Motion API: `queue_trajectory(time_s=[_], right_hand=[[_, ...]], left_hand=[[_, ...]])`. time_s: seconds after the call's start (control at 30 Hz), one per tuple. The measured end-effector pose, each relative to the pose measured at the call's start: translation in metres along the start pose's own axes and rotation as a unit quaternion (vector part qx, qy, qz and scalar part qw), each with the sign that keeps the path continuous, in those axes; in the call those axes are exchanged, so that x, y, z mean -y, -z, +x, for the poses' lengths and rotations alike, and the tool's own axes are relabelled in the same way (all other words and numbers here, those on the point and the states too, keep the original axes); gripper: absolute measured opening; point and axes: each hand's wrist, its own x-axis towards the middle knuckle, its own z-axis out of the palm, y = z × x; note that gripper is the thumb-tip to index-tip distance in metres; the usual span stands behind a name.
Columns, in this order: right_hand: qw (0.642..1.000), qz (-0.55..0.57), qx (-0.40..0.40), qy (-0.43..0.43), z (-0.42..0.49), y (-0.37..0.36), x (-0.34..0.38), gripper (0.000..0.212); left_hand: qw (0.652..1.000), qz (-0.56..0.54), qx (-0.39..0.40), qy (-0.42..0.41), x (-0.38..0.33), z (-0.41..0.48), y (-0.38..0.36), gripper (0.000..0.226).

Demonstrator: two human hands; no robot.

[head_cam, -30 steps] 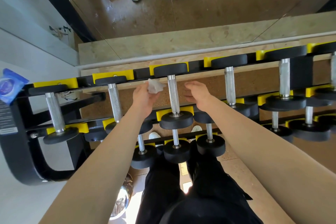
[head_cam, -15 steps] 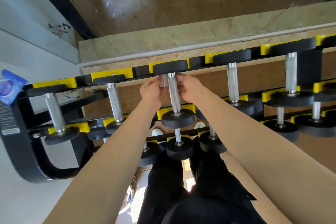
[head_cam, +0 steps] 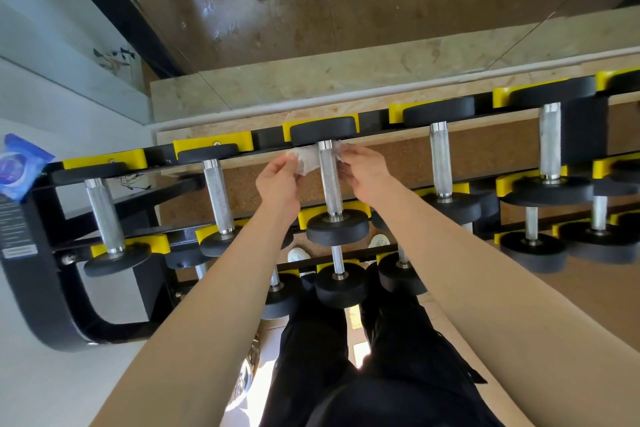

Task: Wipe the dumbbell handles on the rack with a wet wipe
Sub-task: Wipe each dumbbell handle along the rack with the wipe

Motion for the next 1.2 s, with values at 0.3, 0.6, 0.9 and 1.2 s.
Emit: queue_trajectory(time_s=[0.3, 0.6, 0.9, 1.2], right_hand=[[0.997, -0.046, -0.042, 0.043, 0.000, 0.018, -0.010, 0.014], [0.982, -0.153, -0.081, 0.082, -0.005, 0.038, 0.006, 0.012], [0.932, -0.341, -0.015, 0.122, -0.003, 0.030, -0.022, 0.025], [0.947, -0.297, -0.054, 0.109, -0.003, 0.047, -0.018, 0.014]], left_hand=[[0.997, 0.076, -0.007, -0.008, 0.001, 0.002, -0.010, 0.025], [0.978, 0.199, 0.063, 0.000, 0.018, -0.001, -0.003, 0.033], [0.961, 0.275, 0.010, -0.031, 0.010, -0.003, 0.040, 0.031], [0.856, 0.498, 0.092, -0.105, 0.024, -0.002, 0.029, 0.030]])
